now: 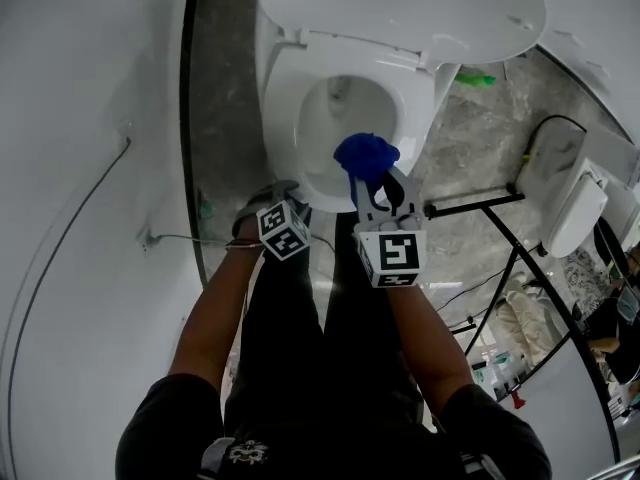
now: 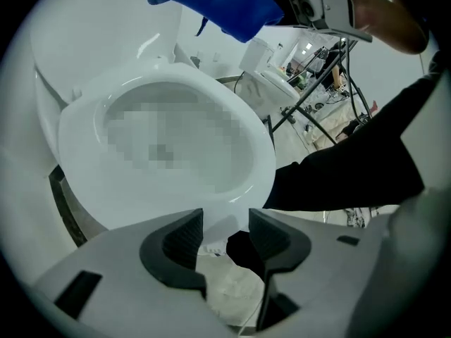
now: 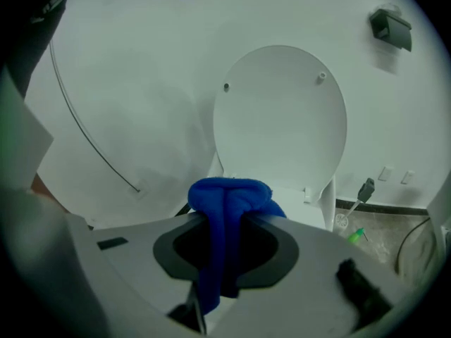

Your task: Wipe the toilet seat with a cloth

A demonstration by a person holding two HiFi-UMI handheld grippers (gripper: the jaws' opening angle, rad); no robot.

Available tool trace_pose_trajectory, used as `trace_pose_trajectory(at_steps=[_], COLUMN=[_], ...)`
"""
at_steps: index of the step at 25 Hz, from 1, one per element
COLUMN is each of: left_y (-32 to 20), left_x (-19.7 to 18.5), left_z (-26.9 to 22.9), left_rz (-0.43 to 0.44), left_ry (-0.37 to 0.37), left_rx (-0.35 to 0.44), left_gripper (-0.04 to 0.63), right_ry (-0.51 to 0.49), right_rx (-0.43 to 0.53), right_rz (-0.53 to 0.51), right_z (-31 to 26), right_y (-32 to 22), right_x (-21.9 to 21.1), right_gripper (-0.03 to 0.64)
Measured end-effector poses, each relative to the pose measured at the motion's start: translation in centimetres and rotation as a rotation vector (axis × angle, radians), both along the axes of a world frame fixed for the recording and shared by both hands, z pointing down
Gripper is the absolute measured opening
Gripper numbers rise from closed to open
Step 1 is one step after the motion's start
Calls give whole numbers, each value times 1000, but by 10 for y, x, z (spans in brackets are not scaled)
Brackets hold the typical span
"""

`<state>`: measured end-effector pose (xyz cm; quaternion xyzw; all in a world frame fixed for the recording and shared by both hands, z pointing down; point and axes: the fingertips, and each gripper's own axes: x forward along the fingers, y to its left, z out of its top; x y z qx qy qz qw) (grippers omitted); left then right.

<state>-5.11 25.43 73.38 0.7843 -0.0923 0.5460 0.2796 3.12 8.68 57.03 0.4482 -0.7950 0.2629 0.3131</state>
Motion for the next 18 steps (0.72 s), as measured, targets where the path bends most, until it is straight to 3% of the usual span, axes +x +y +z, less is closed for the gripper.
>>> trace_pose_trajectory(at_steps=[5, 7, 10, 12, 15, 18], left_y=[3, -7, -42, -68, -99, -121], left_x=[1, -1, -5, -10, -18, -22], left_z=[-2, -19, -48, -65, -78, -78], left_rz=[-33, -183, -512, -657, -749, -839], left_ry=[34, 106, 292, 376, 362, 325], left_rx=[-9, -13, -15, 24, 134, 175], left_gripper=[202, 154, 14, 9, 9, 9], right_ry=[17, 20, 23, 32, 43, 40], right_rx=[-1, 8, 17, 27, 37, 18], right_rz=[-47, -49, -66, -92, -119, -103], right_z=[24, 34, 64, 87, 110, 130], right_y=[-7, -22, -54, -74, -97, -117], right_x=[-7, -11, -26, -44, -66, -76], right_gripper=[81, 81, 81, 81, 81, 81])
